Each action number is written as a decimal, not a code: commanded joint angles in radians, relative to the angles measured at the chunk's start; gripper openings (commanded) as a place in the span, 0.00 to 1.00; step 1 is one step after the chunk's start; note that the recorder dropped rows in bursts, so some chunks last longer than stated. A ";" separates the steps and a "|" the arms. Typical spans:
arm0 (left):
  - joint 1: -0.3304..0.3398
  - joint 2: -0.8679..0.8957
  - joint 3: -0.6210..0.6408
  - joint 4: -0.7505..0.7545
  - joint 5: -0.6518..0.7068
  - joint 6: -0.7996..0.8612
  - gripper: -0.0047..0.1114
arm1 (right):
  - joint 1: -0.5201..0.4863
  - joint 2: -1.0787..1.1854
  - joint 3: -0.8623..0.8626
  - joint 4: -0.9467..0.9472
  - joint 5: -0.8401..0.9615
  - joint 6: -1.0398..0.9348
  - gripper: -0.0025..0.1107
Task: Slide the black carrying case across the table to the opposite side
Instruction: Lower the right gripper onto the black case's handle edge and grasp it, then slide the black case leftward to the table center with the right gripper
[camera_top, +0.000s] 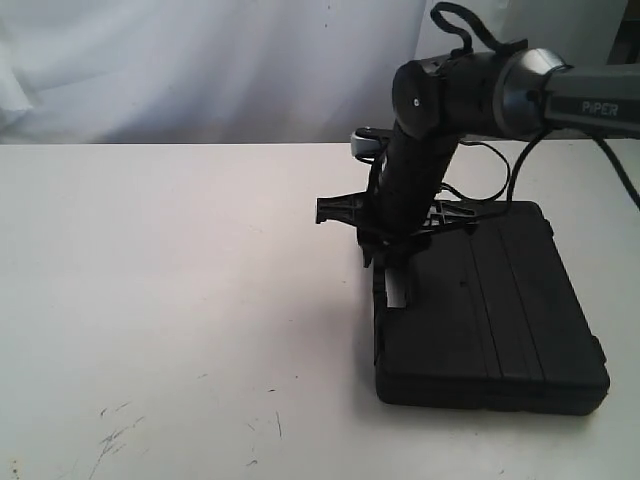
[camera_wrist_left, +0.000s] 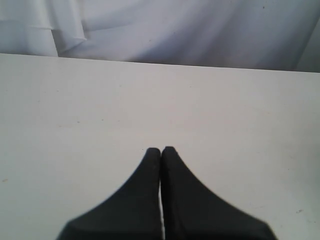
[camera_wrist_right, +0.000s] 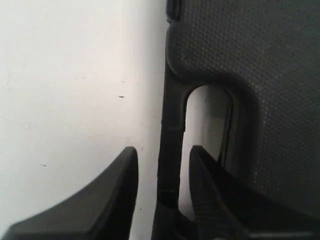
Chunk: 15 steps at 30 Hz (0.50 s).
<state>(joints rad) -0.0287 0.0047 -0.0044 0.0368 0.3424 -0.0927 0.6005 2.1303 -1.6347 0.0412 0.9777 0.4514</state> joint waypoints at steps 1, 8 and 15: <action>-0.007 -0.005 0.004 0.000 -0.010 -0.002 0.04 | 0.015 0.031 -0.041 -0.041 0.026 0.046 0.31; -0.007 -0.005 0.004 0.000 -0.010 -0.002 0.04 | 0.017 0.075 -0.050 -0.041 0.028 0.101 0.31; -0.007 -0.005 0.004 0.000 -0.010 -0.002 0.04 | 0.017 0.085 -0.050 -0.081 0.038 0.140 0.31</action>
<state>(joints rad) -0.0287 0.0047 -0.0044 0.0368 0.3424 -0.0927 0.6155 2.2200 -1.6768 -0.0231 1.0096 0.5801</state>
